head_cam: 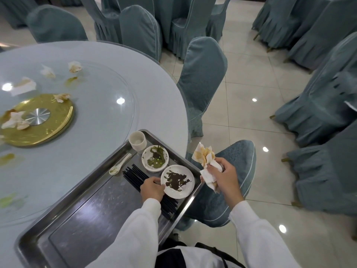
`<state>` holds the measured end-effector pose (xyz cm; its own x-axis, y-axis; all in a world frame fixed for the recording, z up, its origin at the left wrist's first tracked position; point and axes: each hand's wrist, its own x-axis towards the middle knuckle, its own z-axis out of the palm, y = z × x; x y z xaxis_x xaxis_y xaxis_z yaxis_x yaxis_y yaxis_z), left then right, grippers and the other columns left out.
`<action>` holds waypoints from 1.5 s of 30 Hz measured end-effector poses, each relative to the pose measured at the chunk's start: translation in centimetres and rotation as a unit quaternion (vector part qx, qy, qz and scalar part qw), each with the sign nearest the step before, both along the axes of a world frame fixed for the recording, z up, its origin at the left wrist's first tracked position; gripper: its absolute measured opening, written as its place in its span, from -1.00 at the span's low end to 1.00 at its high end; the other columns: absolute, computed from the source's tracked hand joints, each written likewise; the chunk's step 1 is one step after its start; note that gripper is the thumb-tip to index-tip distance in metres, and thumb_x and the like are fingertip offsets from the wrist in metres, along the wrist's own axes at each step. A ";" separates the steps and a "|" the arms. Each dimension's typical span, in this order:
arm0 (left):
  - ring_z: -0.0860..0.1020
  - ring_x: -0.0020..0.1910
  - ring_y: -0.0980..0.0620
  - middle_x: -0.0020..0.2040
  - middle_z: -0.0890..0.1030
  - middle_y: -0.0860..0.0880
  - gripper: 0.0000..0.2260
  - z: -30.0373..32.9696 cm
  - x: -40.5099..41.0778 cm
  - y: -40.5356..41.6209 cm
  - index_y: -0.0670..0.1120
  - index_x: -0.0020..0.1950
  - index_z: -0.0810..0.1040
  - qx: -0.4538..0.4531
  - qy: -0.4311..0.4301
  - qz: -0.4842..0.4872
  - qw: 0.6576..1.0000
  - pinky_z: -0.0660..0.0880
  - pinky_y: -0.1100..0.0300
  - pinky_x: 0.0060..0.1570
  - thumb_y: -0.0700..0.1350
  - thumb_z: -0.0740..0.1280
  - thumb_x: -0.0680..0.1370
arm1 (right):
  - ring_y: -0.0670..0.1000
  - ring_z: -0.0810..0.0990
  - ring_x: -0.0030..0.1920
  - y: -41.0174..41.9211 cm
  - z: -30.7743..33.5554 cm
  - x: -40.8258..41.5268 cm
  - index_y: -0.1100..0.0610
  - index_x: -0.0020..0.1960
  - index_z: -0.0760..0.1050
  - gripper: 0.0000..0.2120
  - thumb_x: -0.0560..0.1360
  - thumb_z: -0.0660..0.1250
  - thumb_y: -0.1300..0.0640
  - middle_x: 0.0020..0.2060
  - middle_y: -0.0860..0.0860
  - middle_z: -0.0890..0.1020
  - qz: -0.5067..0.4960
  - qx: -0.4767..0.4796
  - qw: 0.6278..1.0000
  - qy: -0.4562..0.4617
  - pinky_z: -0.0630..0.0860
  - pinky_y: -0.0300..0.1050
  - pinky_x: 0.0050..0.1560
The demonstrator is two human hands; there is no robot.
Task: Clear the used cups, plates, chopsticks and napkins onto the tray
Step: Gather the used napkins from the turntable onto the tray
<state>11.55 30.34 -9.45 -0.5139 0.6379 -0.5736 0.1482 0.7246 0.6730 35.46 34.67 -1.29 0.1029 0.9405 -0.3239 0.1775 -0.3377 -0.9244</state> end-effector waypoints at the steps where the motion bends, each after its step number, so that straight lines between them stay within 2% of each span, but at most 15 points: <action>1: 0.72 -0.12 -0.16 -0.04 0.71 -0.12 -0.86 0.1 -0.1 0.0 -0.08 0.01 0.72 0.002 0.002 -0.002 1.000 0.70 -0.09 0.02 -0.28 0.54 0.51 | 0.00 0.68 0.03 0.0 0.0 0.0 -0.13 0.05 0.62 -0.88 0.56 0.52 0.03 -0.11 -0.26 0.69 -0.001 -0.001 1.000 -0.001 0.69 -0.06 -0.10; 4: 0.73 -0.11 -0.17 -0.02 0.70 -0.13 -0.83 0.3 -0.1 -0.1 -0.10 0.07 0.72 0.001 0.007 -0.009 1.000 0.70 -0.10 0.03 -0.29 0.53 0.51 | 0.00 0.68 0.02 -0.2 0.0 -0.1 -0.15 0.05 0.63 -0.87 0.56 0.52 0.03 -0.12 -0.26 0.69 -0.003 -0.007 1.000 -0.008 0.72 0.02 -0.02; 9: 0.70 -0.14 -0.10 -0.03 0.69 -0.09 -0.84 0.6 -0.2 -0.4 -0.09 0.04 0.72 0.011 0.009 -0.011 1.000 0.71 -0.08 -0.02 -0.29 0.53 0.52 | 0.00 0.70 0.00 -0.5 0.3 -0.3 -0.18 0.03 0.62 -0.88 0.57 0.51 0.02 -0.13 -0.29 0.68 -0.004 -0.003 1.000 -0.012 0.71 -0.08 -0.14; 13: 0.71 -0.23 -0.03 -0.17 0.69 -0.02 -0.83 0.6 -0.4 -1.0 -0.06 -0.03 0.71 0.024 -0.001 0.004 1.000 0.72 -0.04 -0.06 -0.32 0.52 0.51 | 0.00 0.70 0.01 -0.8 0.5 -0.4 -0.21 0.03 0.63 -0.86 0.56 0.52 0.02 -0.11 -0.28 0.69 -0.002 0.001 1.000 -0.015 0.72 -0.07 -0.13; 16: 0.72 -0.28 0.00 -0.22 0.72 -0.06 -0.80 0.7 -0.6 -1.7 -0.02 -0.08 0.70 0.043 -0.021 0.013 0.999 0.73 0.01 -0.16 -0.33 0.51 0.51 | -0.01 0.69 0.00 -1.1 0.6 -0.5 -0.30 0.00 0.64 -0.80 0.56 0.52 0.03 -0.09 -0.29 0.69 -0.003 0.001 1.000 -0.012 0.72 -0.04 -0.12; 21: 0.76 -0.19 -0.04 -0.17 0.75 -0.12 -0.79 1.7 -1.5 -3.6 -0.05 0.00 0.68 0.084 -0.066 0.033 0.994 0.73 0.01 -0.14 -0.35 0.50 0.52 | -0.01 0.70 -0.03 -1.8 1.0 -1.2 -0.19 0.05 0.64 -0.87 0.56 0.51 0.02 -0.12 -0.27 0.70 -0.002 -0.010 1.000 0.011 0.64 -0.22 -0.30; 26: 0.75 -0.22 0.00 -0.18 0.75 -0.10 -0.80 3.7 -2.1 -6.7 -0.09 0.02 0.70 0.118 -0.060 0.078 0.988 0.72 0.08 -0.19 -0.36 0.51 0.52 | -0.04 0.74 -0.12 -3.0 2.1 -2.1 -0.16 0.08 0.64 -0.84 0.56 0.53 0.06 -0.12 -0.20 0.73 0.043 -0.004 0.998 0.036 0.66 -0.17 -0.30; 28: 0.73 -0.28 0.11 -0.16 0.73 -0.08 -0.81 4.6 -2.2 -8.2 -0.12 0.02 0.70 0.135 -0.049 0.096 0.985 0.69 0.19 -0.29 -0.38 0.51 0.51 | -0.02 0.73 -0.11 -3.7 2.5 -2.4 -0.16 0.07 0.63 -0.84 0.56 0.52 0.06 -0.09 -0.14 0.72 0.061 0.004 0.997 0.038 0.67 -0.15 -0.29; 31: 0.67 -0.33 0.29 -0.13 0.70 -0.04 -0.79 6.0 -2.2 -11.6 -0.10 0.03 0.68 0.157 -0.027 0.118 0.980 0.54 0.41 -0.43 -0.38 0.51 0.51 | 0.05 0.73 -0.06 -5.7 2.9 -2.8 -0.16 0.06 0.61 -0.84 0.57 0.51 0.06 0.02 -0.07 0.70 0.077 0.014 0.996 0.043 0.59 -0.24 -0.39; 33: 0.71 -0.28 0.19 -0.09 0.71 -0.05 -0.78 6.9 -2.1 -14.6 -0.07 0.04 0.67 0.171 -0.033 0.144 0.974 0.60 0.35 -0.36 -0.35 0.52 0.51 | 0.10 0.76 -0.09 -7.5 3.2 -3.1 -0.13 0.10 0.62 -0.83 0.57 0.50 0.10 0.05 -0.02 0.71 0.098 0.013 0.993 0.063 0.57 -0.24 -0.45; 36: 0.73 -0.14 0.07 0.00 0.72 -0.04 -0.76 7.9 -1.6 -19.5 -0.03 0.07 0.68 0.187 -0.033 0.200 0.961 0.68 0.20 -0.22 -0.31 0.54 0.51 | 0.00 0.74 -0.14 -11.0 3.6 -3.1 -0.07 0.16 0.62 -0.80 0.58 0.49 0.14 0.04 -0.08 0.69 0.126 0.006 0.990 0.066 0.61 -0.23 -0.40; 38: 0.74 -0.05 -0.02 0.05 0.72 -0.05 -0.75 8.1 -0.9 -23.0 -0.03 0.09 0.69 0.191 -0.032 0.227 0.954 0.72 0.03 -0.09 -0.29 0.55 0.49 | -0.02 0.70 -0.07 -13.6 3.6 -2.4 -0.13 0.07 0.64 -0.81 0.57 0.50 0.15 -0.05 -0.15 0.71 0.154 0.013 0.986 0.062 0.63 -0.25 -0.34; 40: 0.75 -0.06 -0.07 0.03 0.75 -0.07 -0.75 8.3 0.2 -26.9 -0.03 0.09 0.69 0.198 -0.045 0.265 0.943 0.73 -0.08 -0.05 -0.30 0.54 0.49 | 0.00 0.71 -0.09 -16.5 3.6 -1.5 -0.20 -0.02 0.67 -0.77 0.56 0.51 0.16 -0.11 -0.22 0.72 0.180 0.019 0.981 0.073 0.64 -0.24 -0.31; 42: 0.76 -0.11 -0.06 -0.01 0.76 -0.10 -0.75 8.6 1.0 -30.8 -0.05 0.08 0.69 0.207 -0.065 0.305 0.927 0.73 -0.05 -0.12 -0.34 0.53 0.50 | 0.02 0.73 -0.08 -19.1 3.4 -0.6 -0.24 -0.01 0.67 -0.73 0.56 0.51 0.17 -0.10 -0.20 0.73 0.204 0.019 0.975 0.088 0.71 -0.08 -0.25; 45: 0.76 -0.04 -0.14 0.02 0.75 -0.17 -0.77 9.4 1.8 -35.9 -0.09 0.06 0.69 0.225 -0.079 0.342 0.909 0.72 -0.03 -0.10 -0.38 0.51 0.51 | 0.11 0.73 0.03 -22.8 3.0 0.1 -0.15 0.04 0.67 -0.79 0.57 0.51 0.16 -0.06 -0.11 0.73 0.245 0.012 0.966 0.082 0.73 0.24 0.00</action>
